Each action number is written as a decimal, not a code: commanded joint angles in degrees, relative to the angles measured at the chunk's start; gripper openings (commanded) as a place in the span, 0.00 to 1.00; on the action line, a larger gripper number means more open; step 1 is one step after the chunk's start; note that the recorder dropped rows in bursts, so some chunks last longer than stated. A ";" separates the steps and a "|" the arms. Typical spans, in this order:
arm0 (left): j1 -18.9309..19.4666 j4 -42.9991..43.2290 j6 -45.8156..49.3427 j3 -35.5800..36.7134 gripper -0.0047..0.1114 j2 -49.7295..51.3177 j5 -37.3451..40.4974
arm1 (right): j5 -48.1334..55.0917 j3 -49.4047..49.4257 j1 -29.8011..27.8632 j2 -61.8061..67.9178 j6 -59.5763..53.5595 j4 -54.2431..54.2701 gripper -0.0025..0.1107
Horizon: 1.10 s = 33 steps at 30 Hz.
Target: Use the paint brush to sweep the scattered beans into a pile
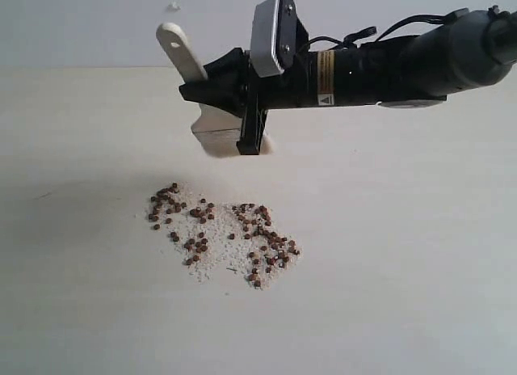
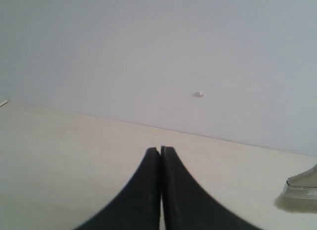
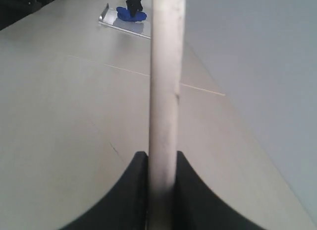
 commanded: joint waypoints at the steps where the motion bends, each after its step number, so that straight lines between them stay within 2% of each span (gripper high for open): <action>1: -0.33 -0.28 -0.15 -0.02 0.04 -0.36 0.19 | -1.13 -0.50 -0.29 -0.49 -6.83 -0.94 0.02; 8: -0.33 -0.28 -0.15 -0.02 0.04 -0.36 0.19 | -8.81 -7.00 -0.29 1.99 -4.73 -13.70 0.02; 15: -0.33 -0.28 -0.15 -0.02 0.04 -0.36 0.19 | -8.96 -19.59 0.00 10.02 3.75 -22.52 0.02; 19: -0.33 -0.28 -0.15 -0.02 0.04 -0.36 1.08 | -8.96 -22.61 1.30 12.98 4.10 -23.15 0.02; 28: -0.33 -0.28 -0.15 -0.02 0.04 -0.36 1.08 | -8.96 -24.72 8.39 13.79 -0.46 -25.25 0.02; 33: -0.33 -0.28 -0.15 -0.02 0.04 -0.36 1.08 | -8.96 -28.96 8.65 15.85 -0.46 -26.08 0.02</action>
